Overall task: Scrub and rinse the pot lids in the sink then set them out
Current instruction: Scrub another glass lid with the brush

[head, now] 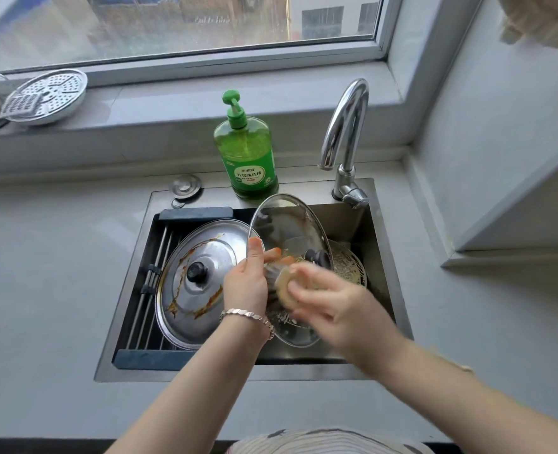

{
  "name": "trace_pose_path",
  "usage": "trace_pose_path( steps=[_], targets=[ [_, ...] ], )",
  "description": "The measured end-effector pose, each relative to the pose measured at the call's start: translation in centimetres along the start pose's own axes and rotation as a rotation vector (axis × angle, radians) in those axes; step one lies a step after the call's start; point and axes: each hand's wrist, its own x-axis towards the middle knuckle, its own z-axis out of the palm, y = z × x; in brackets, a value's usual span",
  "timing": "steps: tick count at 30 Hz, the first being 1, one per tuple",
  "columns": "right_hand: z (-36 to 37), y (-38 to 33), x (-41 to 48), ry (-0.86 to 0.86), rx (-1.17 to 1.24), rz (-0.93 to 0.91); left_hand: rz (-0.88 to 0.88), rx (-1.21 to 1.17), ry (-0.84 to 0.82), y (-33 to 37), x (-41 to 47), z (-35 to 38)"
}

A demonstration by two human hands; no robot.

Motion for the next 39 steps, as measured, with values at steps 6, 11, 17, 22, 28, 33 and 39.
trace_pose_path(
  steps=[6, 11, 17, 22, 28, 33, 39],
  targets=[
    [-0.6, -0.9, 1.7, 0.018, 0.060, 0.036, 0.017, 0.039, 0.059, -0.8, 0.1, -0.2],
    [-2.1, 2.3, 3.5, 0.044, 0.062, 0.291, -0.017, 0.021, -0.050, -1.0, -0.4, -0.4],
    [-2.0, 1.8, 2.7, -0.025, 0.167, 0.271, -0.012, 0.008, -0.233, -0.4, 0.0, -2.0],
    [-1.9, 0.3, 3.0, 0.023, 0.157, 0.282, -0.067, -0.004, -0.341, 0.1, -0.3, -2.0],
    [-3.7, 1.6, 4.1, 0.016, 0.093, 0.392, -0.174, -0.072, -0.485, -0.4, -0.4, -2.6],
    [-2.3, 0.2, 2.9, -0.119, 0.134, 0.218, -0.165, -0.046, -0.492, -0.3, 0.0, -3.0],
    [-2.0, -0.6, 2.9, -0.111, 0.148, 0.151, -0.155, 0.012, -0.461, -0.3, -0.2, -3.1]
  ],
)
